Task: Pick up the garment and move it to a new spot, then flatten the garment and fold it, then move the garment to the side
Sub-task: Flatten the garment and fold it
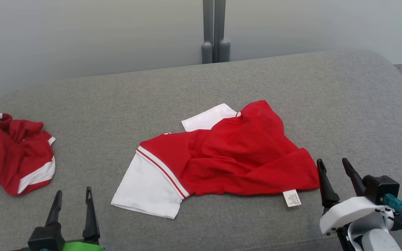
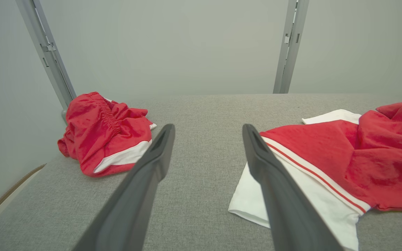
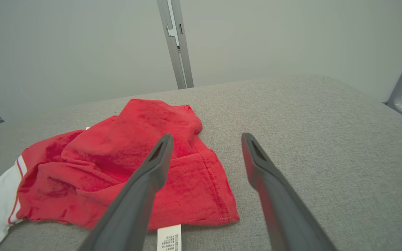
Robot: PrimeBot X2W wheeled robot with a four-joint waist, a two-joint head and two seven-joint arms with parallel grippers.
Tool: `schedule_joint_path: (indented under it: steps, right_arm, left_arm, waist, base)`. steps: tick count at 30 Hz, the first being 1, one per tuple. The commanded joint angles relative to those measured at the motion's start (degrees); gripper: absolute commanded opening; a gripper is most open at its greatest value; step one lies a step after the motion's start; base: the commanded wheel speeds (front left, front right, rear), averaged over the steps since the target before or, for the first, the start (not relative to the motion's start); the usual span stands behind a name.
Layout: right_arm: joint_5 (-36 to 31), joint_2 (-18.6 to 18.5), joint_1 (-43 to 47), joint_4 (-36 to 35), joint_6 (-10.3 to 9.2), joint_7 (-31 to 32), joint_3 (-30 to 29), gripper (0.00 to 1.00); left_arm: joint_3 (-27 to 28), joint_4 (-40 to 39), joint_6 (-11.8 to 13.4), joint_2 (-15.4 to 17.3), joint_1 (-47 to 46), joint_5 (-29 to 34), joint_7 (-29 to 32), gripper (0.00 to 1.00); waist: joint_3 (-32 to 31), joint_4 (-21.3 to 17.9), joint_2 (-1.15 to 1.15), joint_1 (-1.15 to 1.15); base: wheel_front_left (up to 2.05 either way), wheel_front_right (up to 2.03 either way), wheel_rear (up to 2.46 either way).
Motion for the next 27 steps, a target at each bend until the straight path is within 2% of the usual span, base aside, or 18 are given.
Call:
schedule_joint_path:
  steps: [1,27]
  right_arm:
    - [-0.2,0.0,-0.5,0.0,0.0,-0.3,0.0,1.0]
    - [0.0,-0.4,-0.8,1.1,0.0,-0.4,0.0,1.0]
  left_arm:
    - [0.1,-0.1,0.1,0.2,-0.7,0.4,0.0,1.0]
    - [-0.2,1.1,-0.3,-0.3,-0.9,-0.2,0.0,1.0]
  waist:
    - [0.0,0.0,0.0,0.0]
    - [0.0,0.0,0.0,0.0]
  base:
    - [0.0,0.0,0.0]
    - [0.0,0.0,0.0]
